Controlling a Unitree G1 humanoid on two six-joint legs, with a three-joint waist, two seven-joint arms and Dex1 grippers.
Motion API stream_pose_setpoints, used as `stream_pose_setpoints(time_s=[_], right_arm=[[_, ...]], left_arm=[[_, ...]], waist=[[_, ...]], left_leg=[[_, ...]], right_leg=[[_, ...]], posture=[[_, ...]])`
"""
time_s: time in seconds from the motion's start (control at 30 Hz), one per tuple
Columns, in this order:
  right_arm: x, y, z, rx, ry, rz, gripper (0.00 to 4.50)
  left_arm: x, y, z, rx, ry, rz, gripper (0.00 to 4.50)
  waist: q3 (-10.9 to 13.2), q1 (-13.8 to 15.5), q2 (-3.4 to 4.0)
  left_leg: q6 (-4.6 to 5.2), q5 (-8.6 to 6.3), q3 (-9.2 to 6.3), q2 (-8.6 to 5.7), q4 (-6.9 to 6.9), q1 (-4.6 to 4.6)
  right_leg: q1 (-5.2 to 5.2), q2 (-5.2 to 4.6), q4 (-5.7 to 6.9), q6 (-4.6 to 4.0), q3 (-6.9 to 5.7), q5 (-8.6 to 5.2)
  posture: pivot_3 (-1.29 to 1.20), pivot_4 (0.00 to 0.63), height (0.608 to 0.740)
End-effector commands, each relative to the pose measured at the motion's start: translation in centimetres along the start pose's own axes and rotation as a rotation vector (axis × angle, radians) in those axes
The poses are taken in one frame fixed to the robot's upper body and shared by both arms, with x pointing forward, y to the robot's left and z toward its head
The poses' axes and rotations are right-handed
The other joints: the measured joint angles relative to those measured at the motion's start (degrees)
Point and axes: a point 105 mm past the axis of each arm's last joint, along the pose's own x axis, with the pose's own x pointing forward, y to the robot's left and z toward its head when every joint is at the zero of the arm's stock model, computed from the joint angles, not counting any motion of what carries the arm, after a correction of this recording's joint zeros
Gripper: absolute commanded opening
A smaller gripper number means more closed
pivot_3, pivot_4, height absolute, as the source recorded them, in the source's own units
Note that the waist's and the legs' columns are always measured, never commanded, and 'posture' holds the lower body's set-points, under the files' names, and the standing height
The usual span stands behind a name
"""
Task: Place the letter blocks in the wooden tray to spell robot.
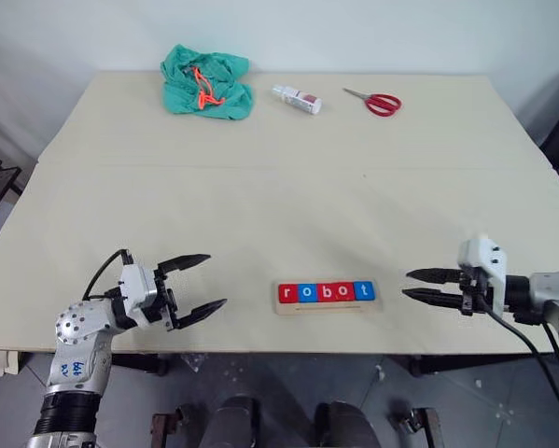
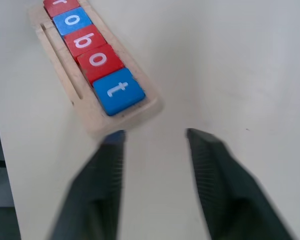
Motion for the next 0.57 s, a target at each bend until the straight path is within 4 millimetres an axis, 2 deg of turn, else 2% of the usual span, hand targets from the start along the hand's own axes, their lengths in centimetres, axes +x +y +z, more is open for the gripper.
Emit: stream_pose_setpoints(time_s=[0.03,0.13,0.43,0.57], right_arm=[[-1.6,-0.9,0.2,-0.095,-0.087,0.017,3.41],[-2.0,-1.5,-0.5,-0.112,-0.093,0.044,4.44],[-3.0,-3.2,-2.1,-0.141,-0.044,0.067,4.48],[-3.1,-4.0,-1.9,-0.13,-0.07,0.035,4.48]], left_arm=[[-1.0,1.7,0.9,0.044,0.007,0.089,4.5],[-1.6,2.7,0.7,0.041,0.037,0.118,4.5],[-3.0,3.0,0.6,0.055,0.064,0.095,4.5],[-3.3,2.9,0.6,0.062,0.054,0.062,4.5]], waist=[[0.0,0.0,-0.01],[0.0,0.0,-0.01],[0.0,0.0,-0.01],[0.0,0.0,0.0]], left_leg=[[0.0,0.0,0.01,0.0,0.0,0.0],[0.0,0.0,0.02,0.0,0.0,0.0],[0.0,0.0,0.0,0.0,0.01,-0.01],[0.0,0.0,0.01,0.0,0.01,-0.01]], right_leg=[[0.0,0.01,-0.01,0.0,0.0,0.0],[0.0,-0.01,-0.02,0.0,0.0,0.0],[0.0,-0.01,0.0,0.0,-0.04,0.0],[-0.01,-0.01,0.01,0.0,-0.03,0.0]], posture=[[0.0,0.15,0.74],[0.0,0.15,0.74],[0.0,0.15,0.74],[0.0,0.15,0.74]])
